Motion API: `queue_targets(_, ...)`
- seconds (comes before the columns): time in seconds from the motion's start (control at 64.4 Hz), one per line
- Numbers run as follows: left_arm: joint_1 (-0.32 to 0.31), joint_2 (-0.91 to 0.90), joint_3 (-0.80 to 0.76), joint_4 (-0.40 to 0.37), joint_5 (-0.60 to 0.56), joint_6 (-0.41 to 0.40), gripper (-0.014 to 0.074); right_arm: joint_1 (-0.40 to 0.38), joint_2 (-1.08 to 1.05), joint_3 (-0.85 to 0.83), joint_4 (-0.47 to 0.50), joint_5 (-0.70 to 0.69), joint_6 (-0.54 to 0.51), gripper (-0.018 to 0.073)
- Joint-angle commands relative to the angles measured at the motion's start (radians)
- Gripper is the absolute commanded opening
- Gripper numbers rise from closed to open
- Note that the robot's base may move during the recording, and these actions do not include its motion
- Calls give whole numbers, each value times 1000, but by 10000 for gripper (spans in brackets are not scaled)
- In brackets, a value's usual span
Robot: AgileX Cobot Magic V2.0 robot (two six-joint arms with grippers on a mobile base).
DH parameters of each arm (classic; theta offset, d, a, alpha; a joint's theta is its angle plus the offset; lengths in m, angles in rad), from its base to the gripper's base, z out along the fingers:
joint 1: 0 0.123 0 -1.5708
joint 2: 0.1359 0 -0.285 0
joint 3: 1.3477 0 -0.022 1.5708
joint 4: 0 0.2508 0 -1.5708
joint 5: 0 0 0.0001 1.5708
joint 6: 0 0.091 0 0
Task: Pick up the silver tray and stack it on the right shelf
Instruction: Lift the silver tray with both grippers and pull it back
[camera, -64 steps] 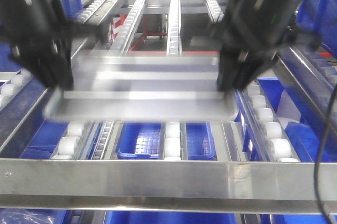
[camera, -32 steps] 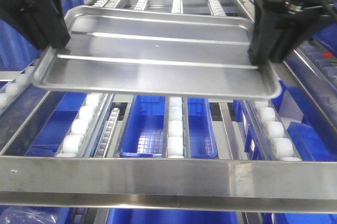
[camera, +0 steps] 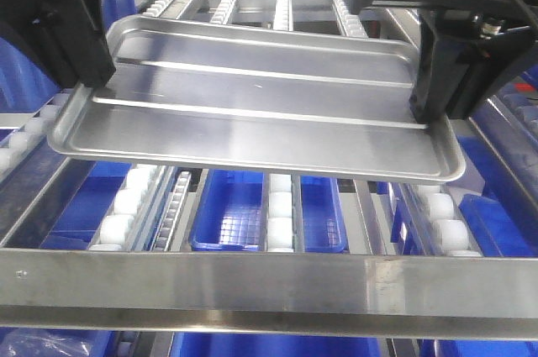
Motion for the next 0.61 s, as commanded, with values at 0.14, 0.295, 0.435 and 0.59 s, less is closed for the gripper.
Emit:
queue_targets(0.14, -19, -36, -29, -4, -30, 18, -94, 7, -38, -30, -25, -65, -30, 56)
queue_targets(0.295, -19, -36, -29, -4, -30, 18, -94, 7, -38, -30, -25, -65, -30, 56)
queue_targets(0.435, -19, -36, -29, -4, -30, 18, -94, 7, -38, -30, -25, -65, -30, 56)
queue_targets(0.59, -19, -36, -29, -4, -30, 18, -94, 7, -38, -30, -25, -65, -30, 56)
